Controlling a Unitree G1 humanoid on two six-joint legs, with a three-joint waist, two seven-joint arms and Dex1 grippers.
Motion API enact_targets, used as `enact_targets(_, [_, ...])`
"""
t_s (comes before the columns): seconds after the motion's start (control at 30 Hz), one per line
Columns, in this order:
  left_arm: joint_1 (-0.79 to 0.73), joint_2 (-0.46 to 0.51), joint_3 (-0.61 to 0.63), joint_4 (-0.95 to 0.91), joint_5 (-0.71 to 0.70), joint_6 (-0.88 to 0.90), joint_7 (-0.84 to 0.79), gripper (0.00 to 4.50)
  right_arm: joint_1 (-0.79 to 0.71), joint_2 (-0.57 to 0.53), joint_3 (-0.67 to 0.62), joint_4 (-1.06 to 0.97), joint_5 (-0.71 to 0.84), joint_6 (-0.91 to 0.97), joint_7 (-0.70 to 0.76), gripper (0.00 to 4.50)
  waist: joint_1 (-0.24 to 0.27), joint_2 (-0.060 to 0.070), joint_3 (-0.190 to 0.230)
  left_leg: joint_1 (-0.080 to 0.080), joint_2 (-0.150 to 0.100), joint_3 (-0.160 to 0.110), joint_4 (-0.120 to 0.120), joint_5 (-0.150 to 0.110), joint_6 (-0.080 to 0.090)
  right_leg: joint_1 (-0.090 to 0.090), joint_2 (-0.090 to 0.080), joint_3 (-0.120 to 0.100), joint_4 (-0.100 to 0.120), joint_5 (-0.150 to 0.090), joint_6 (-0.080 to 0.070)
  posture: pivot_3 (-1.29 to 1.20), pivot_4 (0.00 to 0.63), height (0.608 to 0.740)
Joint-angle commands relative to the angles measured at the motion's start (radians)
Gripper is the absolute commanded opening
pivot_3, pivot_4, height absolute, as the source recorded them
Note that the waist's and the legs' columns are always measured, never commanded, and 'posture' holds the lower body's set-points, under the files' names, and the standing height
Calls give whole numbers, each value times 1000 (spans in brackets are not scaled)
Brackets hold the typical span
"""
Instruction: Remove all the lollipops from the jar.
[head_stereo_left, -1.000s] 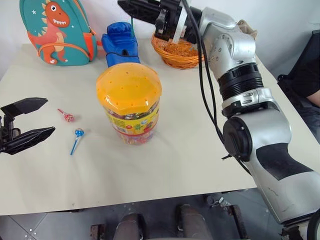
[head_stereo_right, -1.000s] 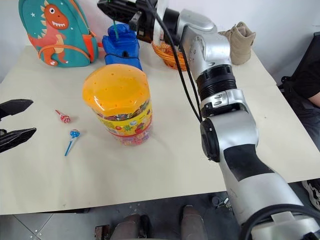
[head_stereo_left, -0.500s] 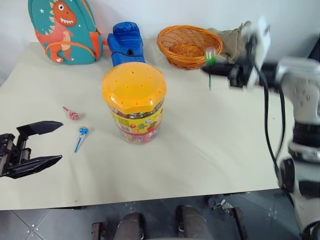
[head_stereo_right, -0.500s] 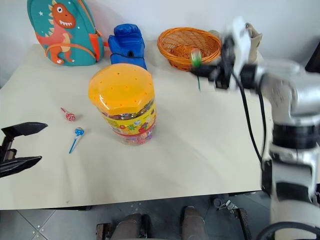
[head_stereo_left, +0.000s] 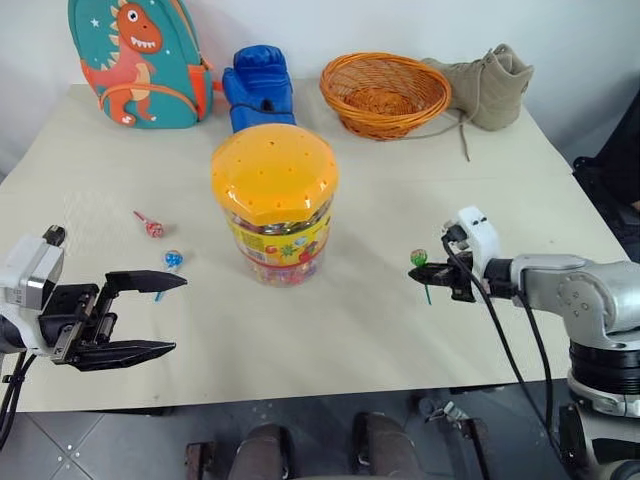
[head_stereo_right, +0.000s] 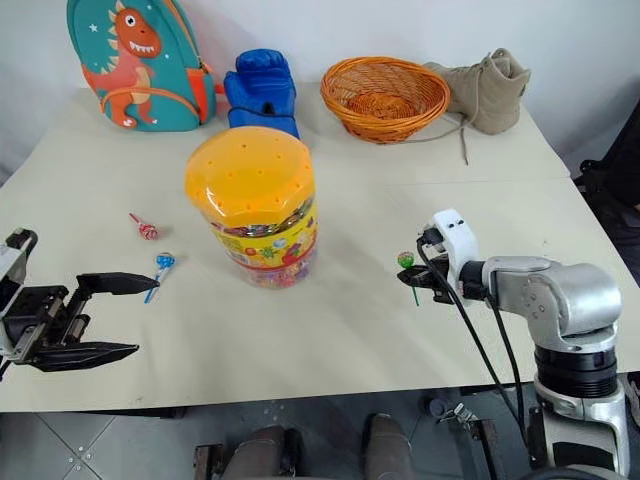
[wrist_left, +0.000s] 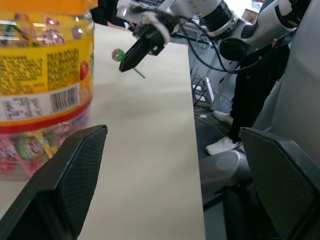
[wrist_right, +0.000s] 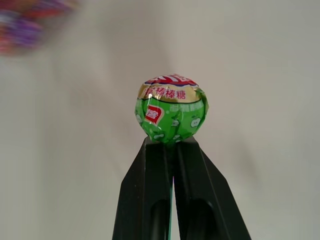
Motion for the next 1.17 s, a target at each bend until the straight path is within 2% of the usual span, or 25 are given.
enact_targets(0.03, [3, 18, -3, -37, -1, 6, -13, 4500, 5, -10, -1, 0, -9, -29, -16, 770, 0, 0, 0, 0, 0, 0, 0, 0, 0, 0, 0, 0, 0, 0, 0, 0, 150, 740])
enact_targets(0.27, [-51, -37, 14, -61, -38, 27, 118, 4500, 5, -30, -28, -42, 53, -32, 32, 3175, 1, 0, 0, 0, 0, 0, 0, 0, 0, 0, 0, 0, 0, 0, 0, 0, 150, 740])
enact_targets(0.4, [-61, -50, 20, -76, -74, 55, 135, 4500, 17, -70, -49, -86, 120, -68, 107, 4477, 1, 0, 0, 0, 0, -1, 0, 0, 0, 0, 0, 0, 0, 0, 0, 0, 150, 740])
enact_targets(0.57, [-39, -36, 23, -71, -61, 68, 124, 4500, 39, -146, -108, -170, 235, -211, 292, 4477, 1, 0, 0, 0, 0, -1, 0, 0, 0, 0, 0, 0, 0, 0, 0, 0, 150, 740])
enact_targets(0.6, [-39, -32, 32, -57, -56, 64, 120, 4500, 53, -158, -128, -179, 240, -294, 352, 4477, 1, 0, 0, 0, 0, -1, 0, 0, 0, 1, 0, 0, 0, 0, 0, 0, 150, 740])
enact_targets(0.7, [-54, -2, 64, 29, -30, 48, 99, 4500, 114, -220, -119, -148, 179, -568, 554, 4477, 4, 0, 0, 0, 0, -1, 0, 0, 0, 1, 0, 0, -1, 0, 0, 0, 150, 740])
enact_targets(0.83, [-65, 28, 92, 137, -1, 24, 74, 4500, 167, -295, -37, -41, 60, -819, 711, 4477, 2, 0, 0, 1, 0, 0, 0, 0, 0, 2, 0, 0, -2, 0, 0, 0, 150, 740])
enact_targets(0.97, [-76, 45, 123, 221, 28, -5, 73, 4500, 149, -314, 4, 73, -13, -966, 766, 4477, 0, 0, 0, 1, 0, 0, 0, 0, 0, 2, 0, 0, -1, 0, 0, 0, 150, 740])
enact_targets(1.17, [-61, 52, 174, 259, 62, -67, 52, 4500, 112, -301, 6, 169, -40, -1032, 761, 4477, 0, 0, 0, 1, 1, 0, 0, 0, 0, 2, 0, -1, -1, 0, 0, 0, 150, 740])
